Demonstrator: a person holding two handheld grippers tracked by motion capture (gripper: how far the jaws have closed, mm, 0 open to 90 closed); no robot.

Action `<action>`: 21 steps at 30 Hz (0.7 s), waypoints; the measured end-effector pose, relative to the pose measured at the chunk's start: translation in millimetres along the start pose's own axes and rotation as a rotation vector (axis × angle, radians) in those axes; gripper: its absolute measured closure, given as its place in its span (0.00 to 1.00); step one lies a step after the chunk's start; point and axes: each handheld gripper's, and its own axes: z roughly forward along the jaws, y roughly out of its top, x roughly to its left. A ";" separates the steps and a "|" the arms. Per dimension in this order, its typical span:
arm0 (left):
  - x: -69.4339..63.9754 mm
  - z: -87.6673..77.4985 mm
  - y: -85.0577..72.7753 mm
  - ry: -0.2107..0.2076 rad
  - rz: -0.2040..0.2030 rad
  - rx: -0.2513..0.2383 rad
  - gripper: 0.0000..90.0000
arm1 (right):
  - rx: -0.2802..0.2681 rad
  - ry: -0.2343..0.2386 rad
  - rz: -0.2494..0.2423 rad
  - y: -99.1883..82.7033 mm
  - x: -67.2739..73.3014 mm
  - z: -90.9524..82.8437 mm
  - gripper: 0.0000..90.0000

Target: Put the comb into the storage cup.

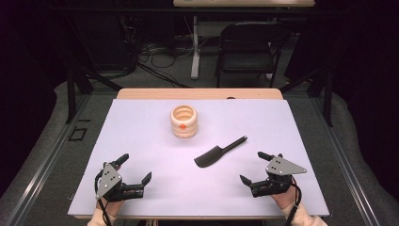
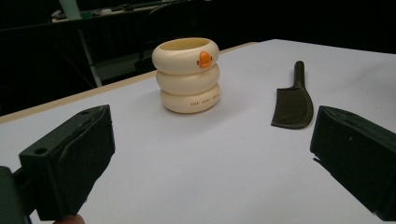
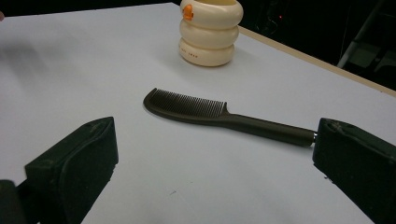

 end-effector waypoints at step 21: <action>0.6 3.0 -0.2 -0.014 0.009 0.012 0.00 | 0.029 0.015 -0.008 6.0 -11.0 19.3 0.00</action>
